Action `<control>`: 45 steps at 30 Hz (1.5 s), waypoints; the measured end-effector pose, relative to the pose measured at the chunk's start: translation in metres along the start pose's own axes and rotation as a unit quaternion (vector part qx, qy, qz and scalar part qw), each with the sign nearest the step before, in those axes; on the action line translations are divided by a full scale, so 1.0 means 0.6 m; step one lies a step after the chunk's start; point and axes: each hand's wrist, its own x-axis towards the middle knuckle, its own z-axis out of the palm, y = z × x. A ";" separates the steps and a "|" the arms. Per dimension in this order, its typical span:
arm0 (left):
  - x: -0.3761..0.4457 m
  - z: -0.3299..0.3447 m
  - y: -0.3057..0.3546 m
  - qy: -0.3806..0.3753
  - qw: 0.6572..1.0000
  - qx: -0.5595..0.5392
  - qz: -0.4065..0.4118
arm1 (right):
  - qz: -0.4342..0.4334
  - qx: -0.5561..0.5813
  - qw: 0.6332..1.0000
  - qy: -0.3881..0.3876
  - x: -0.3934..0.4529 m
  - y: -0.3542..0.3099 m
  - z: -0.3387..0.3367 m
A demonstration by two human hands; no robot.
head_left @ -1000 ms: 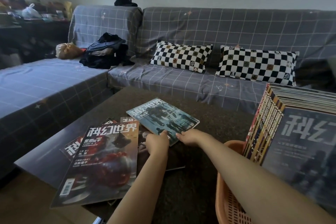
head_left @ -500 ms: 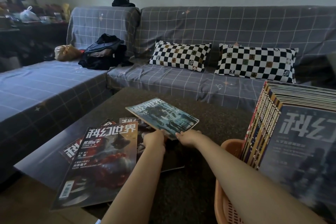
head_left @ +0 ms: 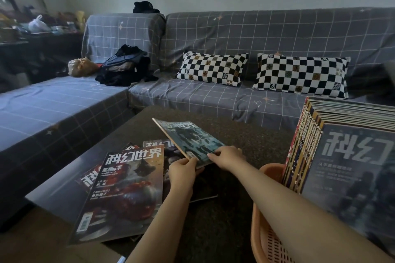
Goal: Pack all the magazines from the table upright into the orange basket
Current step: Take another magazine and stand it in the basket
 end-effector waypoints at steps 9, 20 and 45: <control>-0.136 -0.122 0.042 -0.103 0.987 0.030 0.120 | -0.050 0.281 0.942 -0.179 -0.120 -0.012 -0.054; -0.311 -0.219 0.138 -0.211 0.957 0.051 0.195 | -0.073 0.594 0.767 -0.233 -0.292 0.034 -0.130; -0.383 -0.003 0.060 -0.336 0.935 -0.085 0.073 | -0.110 0.682 0.716 0.102 -0.468 0.327 -0.187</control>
